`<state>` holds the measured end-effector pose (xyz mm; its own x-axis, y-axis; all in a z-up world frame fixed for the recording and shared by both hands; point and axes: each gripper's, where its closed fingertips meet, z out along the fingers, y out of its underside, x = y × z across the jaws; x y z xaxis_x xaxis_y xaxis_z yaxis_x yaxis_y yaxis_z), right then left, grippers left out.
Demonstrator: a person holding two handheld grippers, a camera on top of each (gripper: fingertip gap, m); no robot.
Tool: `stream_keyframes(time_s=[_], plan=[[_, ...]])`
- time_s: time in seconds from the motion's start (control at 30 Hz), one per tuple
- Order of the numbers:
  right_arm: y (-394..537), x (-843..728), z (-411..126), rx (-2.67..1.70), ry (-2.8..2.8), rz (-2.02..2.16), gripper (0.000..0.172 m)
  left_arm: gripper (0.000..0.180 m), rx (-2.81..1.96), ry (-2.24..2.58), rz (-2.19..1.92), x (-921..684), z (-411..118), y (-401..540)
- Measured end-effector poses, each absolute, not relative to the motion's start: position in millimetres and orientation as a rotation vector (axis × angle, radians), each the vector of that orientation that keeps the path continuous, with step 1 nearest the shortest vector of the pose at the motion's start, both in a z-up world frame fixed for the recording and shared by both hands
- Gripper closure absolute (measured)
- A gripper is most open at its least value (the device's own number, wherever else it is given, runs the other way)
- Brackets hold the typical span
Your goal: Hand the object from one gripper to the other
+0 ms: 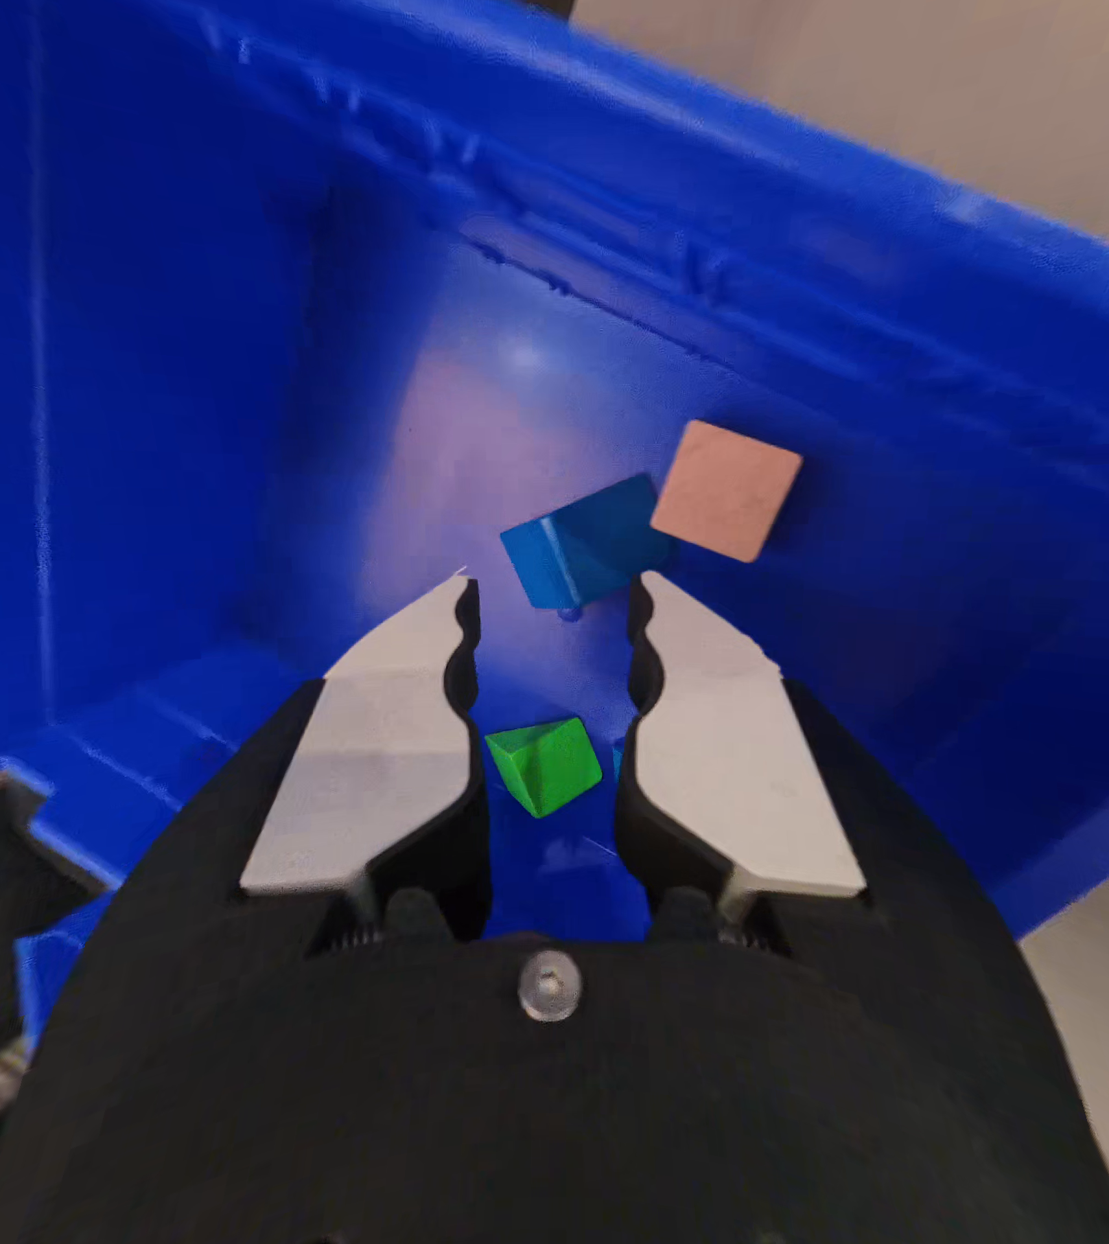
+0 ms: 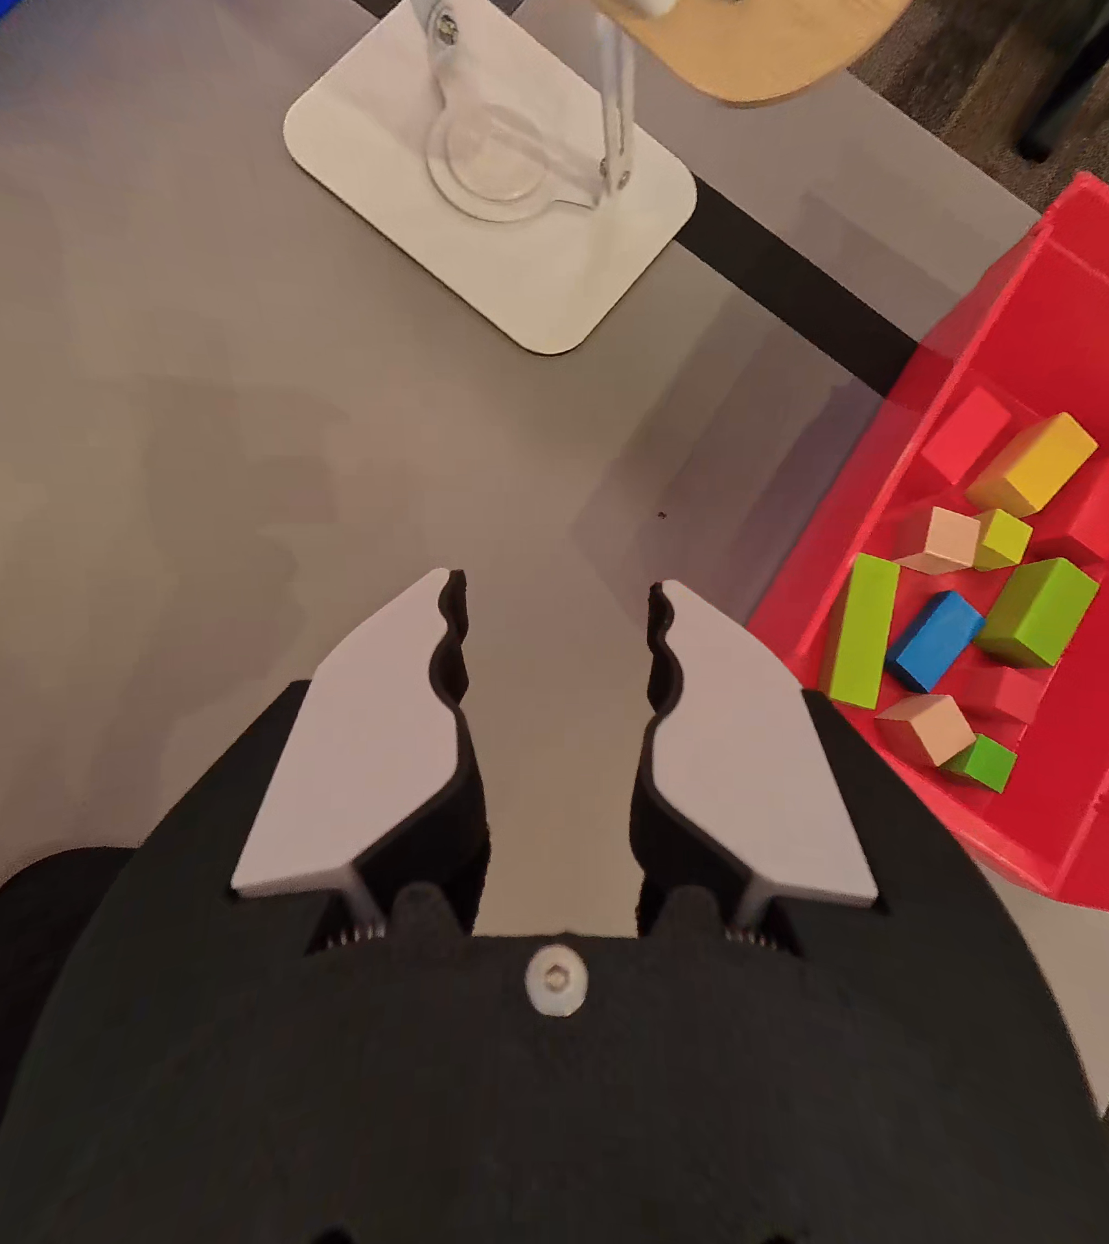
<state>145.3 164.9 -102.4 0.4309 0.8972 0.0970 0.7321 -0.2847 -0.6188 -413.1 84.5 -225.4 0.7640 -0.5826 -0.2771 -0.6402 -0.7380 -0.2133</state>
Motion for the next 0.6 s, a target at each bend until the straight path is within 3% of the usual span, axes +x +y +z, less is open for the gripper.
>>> stream_keyframes(time_s=[0.27,0.5,0.6], plan=[[150.9,127.6,-105.9,-2.065,-1.412,0.408,0.122,0.154,-2.794,0.852,0.096,-411.5,-251.6,84.3],[143.5,117.0,-107.8,-2.034,-1.461,0.427,0.122,0.162,-2.713,1.561,0.243,-407.1,-247.4,37.9],[141.0,114.4,-106.2,-2.015,-1.459,0.442,0.122,0.141,-2.801,1.330,0.278,-418.4,-236.1,35.1]])
